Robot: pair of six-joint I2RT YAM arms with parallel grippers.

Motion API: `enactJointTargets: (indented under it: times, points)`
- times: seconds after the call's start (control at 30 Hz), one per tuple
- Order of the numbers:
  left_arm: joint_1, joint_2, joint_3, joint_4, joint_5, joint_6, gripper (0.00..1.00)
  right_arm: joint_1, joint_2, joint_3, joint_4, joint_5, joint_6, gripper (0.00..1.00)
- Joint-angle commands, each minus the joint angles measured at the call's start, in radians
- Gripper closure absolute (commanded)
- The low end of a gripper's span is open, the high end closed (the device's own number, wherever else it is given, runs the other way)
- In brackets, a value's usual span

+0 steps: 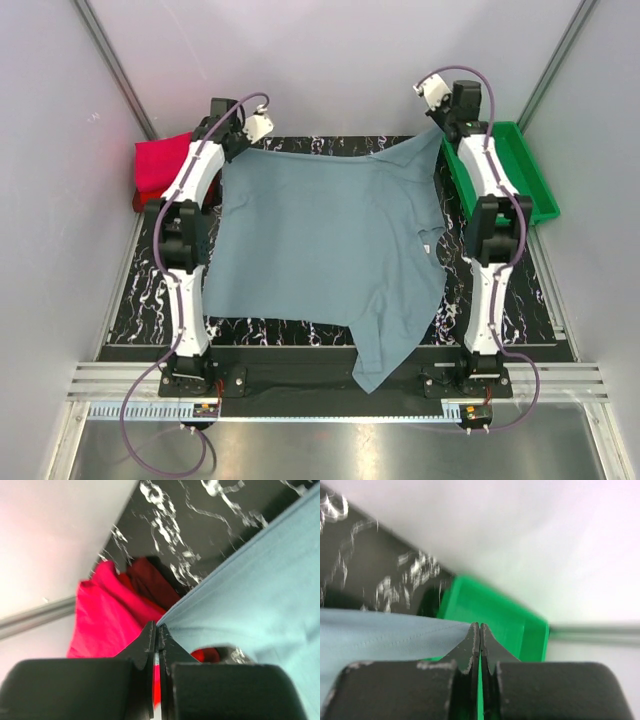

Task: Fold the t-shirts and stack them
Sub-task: Flatten the tshirt out

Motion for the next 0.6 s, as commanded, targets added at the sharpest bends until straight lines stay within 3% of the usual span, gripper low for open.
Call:
enactJointTargets:
  times: [0.0,0.1,0.23,0.57]
  points:
    - [0.002,0.028,0.078,0.133,-0.132,0.044,1.00,0.035,0.131,0.245,0.006,0.060,-0.012,1.00]
    - [0.005,0.066,0.106,0.209,-0.184,0.081,1.00,0.036,0.231,0.399,-0.026,0.056,0.025,1.00]
    - [0.017,0.123,0.189,0.155,-0.191,0.038,1.00,0.061,0.279,0.418,-0.020,0.047,-0.021,1.00]
    - [0.022,0.152,0.130,0.183,-0.257,-0.017,1.00,0.090,0.378,0.476,0.046,0.067,-0.022,1.00]
